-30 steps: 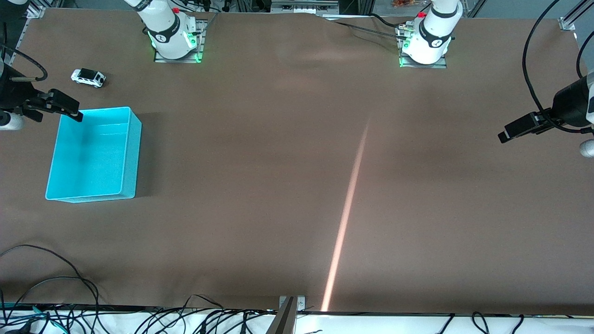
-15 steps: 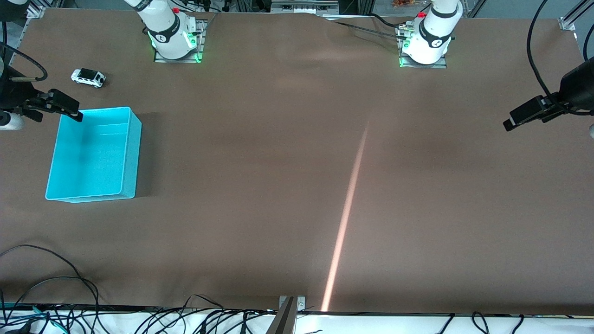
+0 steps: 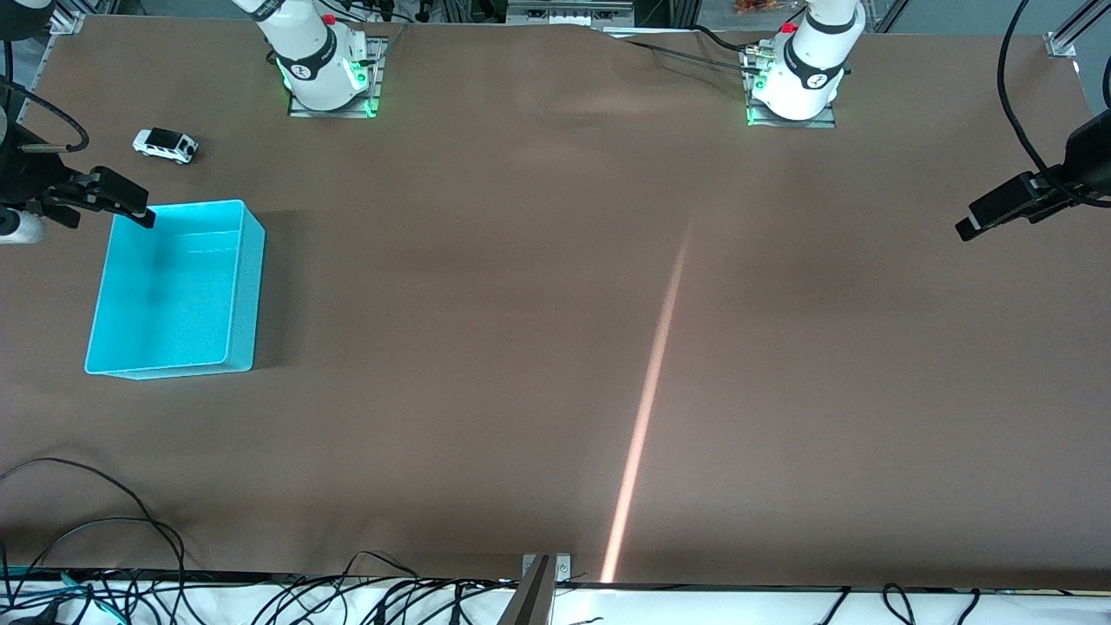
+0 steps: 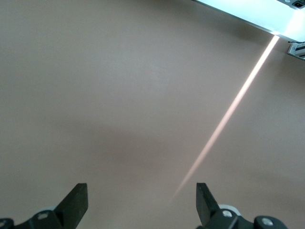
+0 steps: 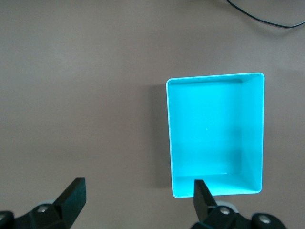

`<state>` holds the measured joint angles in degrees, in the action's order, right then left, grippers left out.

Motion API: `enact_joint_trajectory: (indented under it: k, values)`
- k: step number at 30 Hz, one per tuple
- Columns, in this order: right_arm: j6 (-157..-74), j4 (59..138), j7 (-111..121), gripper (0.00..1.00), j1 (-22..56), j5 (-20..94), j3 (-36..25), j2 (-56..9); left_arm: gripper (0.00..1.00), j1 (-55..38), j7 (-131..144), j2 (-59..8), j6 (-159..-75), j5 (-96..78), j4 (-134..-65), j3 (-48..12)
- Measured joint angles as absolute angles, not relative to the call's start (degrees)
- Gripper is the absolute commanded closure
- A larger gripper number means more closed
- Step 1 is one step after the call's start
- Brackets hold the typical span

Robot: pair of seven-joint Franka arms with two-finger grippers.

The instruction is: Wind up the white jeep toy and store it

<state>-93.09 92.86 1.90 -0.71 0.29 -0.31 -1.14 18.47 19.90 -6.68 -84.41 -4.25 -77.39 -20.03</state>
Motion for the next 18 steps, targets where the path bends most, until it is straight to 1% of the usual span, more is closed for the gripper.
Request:
enact_joint_trajectory:
  k: [18]
  values:
    - [-93.09,92.86,1.9,0.0,-0.71,0.29,-0.31,-1.14,0.0,18.5,19.9,-6.62,-84.31,-4.25,-77.25,-20.14]
